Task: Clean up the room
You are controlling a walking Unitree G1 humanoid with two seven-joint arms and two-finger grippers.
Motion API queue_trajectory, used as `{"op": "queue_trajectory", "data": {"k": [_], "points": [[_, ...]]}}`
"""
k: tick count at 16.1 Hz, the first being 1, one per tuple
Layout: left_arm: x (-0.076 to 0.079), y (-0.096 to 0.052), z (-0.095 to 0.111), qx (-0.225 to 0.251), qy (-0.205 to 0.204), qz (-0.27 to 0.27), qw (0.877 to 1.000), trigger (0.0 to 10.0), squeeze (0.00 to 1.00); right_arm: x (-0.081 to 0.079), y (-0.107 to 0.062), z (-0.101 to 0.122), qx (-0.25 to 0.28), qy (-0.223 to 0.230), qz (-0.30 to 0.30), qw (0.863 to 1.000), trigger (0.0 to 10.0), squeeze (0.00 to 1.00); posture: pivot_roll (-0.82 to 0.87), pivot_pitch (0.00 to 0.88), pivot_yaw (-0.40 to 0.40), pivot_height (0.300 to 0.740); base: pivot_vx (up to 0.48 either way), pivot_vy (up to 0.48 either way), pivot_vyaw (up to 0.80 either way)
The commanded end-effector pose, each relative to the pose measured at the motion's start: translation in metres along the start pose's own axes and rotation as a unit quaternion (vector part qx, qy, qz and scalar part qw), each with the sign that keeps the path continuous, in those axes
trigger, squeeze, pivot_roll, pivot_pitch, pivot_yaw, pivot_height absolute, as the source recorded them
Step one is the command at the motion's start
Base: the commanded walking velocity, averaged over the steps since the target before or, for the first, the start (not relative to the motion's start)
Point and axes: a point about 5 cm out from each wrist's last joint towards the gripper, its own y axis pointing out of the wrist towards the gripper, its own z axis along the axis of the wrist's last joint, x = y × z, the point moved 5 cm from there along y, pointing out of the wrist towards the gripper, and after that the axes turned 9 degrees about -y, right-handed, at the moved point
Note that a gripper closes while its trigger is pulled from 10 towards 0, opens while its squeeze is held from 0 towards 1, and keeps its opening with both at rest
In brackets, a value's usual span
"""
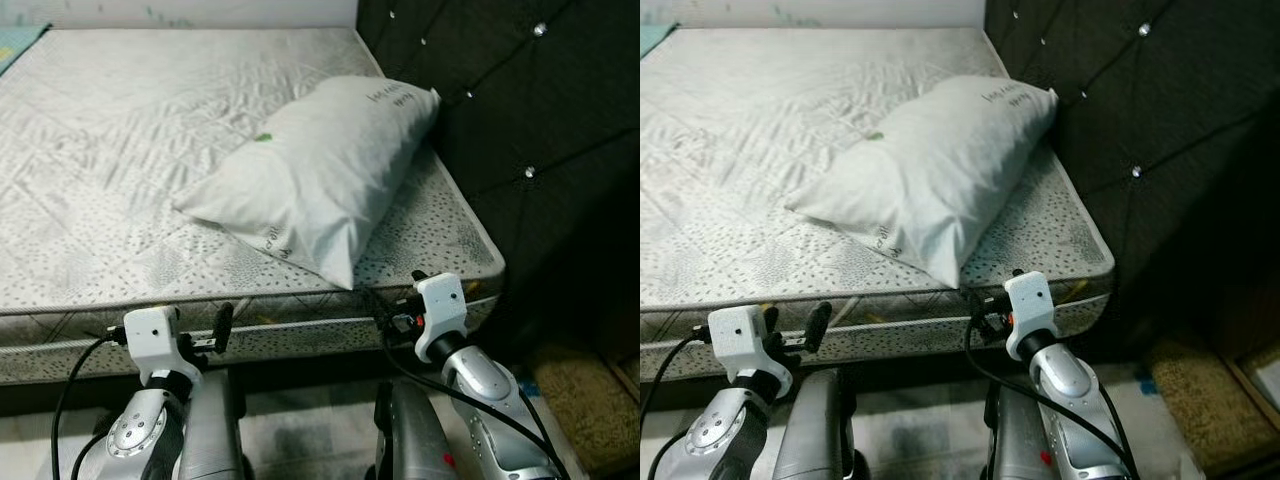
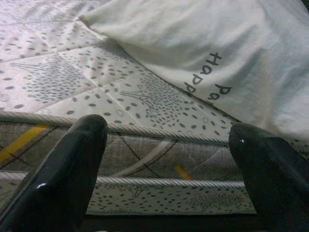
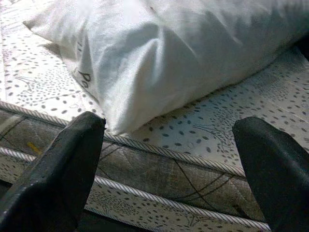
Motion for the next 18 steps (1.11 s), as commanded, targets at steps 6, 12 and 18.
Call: {"op": "queue_trajectory", "data": {"k": [6, 12, 18], "points": [[0.0006, 0.0031, 0.0025, 0.001, 0.001, -0.006, 1.0, 10.0, 0.0, 0.0031, 0.0032, 0.0008, 0.0, 0.003, -0.006, 1.0, 10.0, 0.0, -0.07, 0.12, -0.02, 0.479, 0.271, 0.0, 0.0], [0.0007, 0.0053, 0.0012, -0.002, 0.001, -0.005, 1.0, 10.0, 0.0, 0.0043, 0.004, 0.0005, 0.002, -0.004, -0.006, 1.0, 10.0, 0.0, -0.08, 0.103, -0.022, 0.479, 0.134, 0.0, 0.0], [-0.0006, 0.0069, -0.0009, -0.004, 0.0, -0.004, 1.0, 10.0, 0.0, 0.0041, 0.004, 0.0001, 0.005, -0.017, -0.002, 1.0, 10.0, 0.0, -0.08, 0.091, -0.019, 0.479, 0.0, 0.0, 0.61]]}}
